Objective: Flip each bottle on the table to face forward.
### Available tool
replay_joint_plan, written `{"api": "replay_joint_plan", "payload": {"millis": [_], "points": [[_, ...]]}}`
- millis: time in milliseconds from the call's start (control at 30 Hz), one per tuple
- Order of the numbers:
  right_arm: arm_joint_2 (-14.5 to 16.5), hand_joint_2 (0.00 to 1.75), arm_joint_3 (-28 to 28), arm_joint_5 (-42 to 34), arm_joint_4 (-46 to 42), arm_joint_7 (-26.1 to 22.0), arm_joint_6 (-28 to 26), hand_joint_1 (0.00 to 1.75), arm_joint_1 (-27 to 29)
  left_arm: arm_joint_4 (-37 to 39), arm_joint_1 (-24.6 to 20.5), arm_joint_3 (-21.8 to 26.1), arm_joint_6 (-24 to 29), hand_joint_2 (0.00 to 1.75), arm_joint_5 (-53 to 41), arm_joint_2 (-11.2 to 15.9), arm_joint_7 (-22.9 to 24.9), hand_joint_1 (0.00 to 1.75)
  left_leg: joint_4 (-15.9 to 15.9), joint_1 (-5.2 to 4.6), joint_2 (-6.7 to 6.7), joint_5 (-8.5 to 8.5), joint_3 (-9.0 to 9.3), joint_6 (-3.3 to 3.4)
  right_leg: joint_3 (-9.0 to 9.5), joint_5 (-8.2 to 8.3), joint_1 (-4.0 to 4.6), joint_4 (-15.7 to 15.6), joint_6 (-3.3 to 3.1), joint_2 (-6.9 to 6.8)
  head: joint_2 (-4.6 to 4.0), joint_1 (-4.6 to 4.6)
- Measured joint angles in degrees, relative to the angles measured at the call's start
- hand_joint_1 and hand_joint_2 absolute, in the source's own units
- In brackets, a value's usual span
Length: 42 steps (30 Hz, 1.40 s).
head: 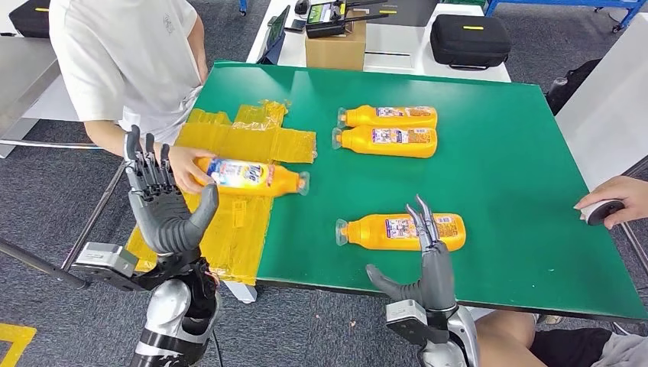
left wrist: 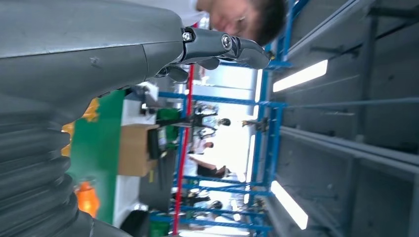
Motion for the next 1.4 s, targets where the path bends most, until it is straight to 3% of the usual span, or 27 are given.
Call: {"api": "replay_joint_plan", "payload": {"millis": [133, 333, 533, 900, 1200, 1400], "points": [[-0.74, 1.75, -0.43, 1.68, 0.01, 1.62, 0.17, 0.00, -0.07, -2.72, 1.13, 0.31, 0.41, 1.75, 0.44, -0.09, -0.32, 0.00, 0.00, 0.00, 0.01, 0.01, 0.01, 0.00, 0.00, 0.00, 0.01, 0.01, 0.00, 0.00, 0.01, -0.01], [-4.53, 1.75, -3.34, 9.79, 2.92, 9.62, 1.81, 0.00, -1.75, -7.30, 4.27, 0.06, 3.16, 1.75, 1.69, -0.43, -1.10, 0.00, 0.00, -0.01, -0.02, 0.00, -0.02, 0.00, 0.00, 0.00, -0.01, 0.00, 0.00, -0.01, 0.01, 0.00], [-7.50, 1.75, -7.65, 14.14, 12.15, 10.91, 2.36, 0.00, -6.67, -10.23, 6.93, -2.48, 4.75, 1.75, -0.45, -0.39, -1.14, 0.00, 0.00, -0.15, -0.01, 0.00, -0.02, 0.04, 0.00, 0.02, -0.13, -0.01, 0.04, -0.01, -0.01, -0.01], [-7.95, 1.75, -8.58, 18.59, 34.24, 10.24, 1.98, 0.00, -18.77, -10.19, 6.51, -8.31, 2.55, 1.75, 2.34, -0.11, -0.34, 0.00, 0.00, -0.16, -0.01, 0.07, 0.00, 0.09, 0.01, 0.08, -0.14, 0.02, 0.11, -0.01, 0.01, -0.02], [-7.98, 1.75, -6.26, 23.99, 45.58, 13.81, 4.37, 0.00, -26.42, -8.80, 5.53, -9.80, 1.29, 1.75, 2.99, 0.19, 1.05, 0.00, 0.01, -0.17, 0.00, 0.07, 0.00, 0.10, 0.01, 0.09, -0.16, 0.01, 0.12, -0.01, 0.01, -0.02], [-7.46, 1.75, -2.86, 29.03, 51.01, 20.82, 8.33, 0.00, -31.72, -8.28, 5.33, -10.14, 1.02, 1.75, 2.83, 0.44, 2.00, 0.00, 0.01, -0.17, 0.16, 0.08, 0.08, 0.10, 0.04, 0.10, -0.15, 0.02, 0.12, 0.03, 0.01, -0.02]]}}
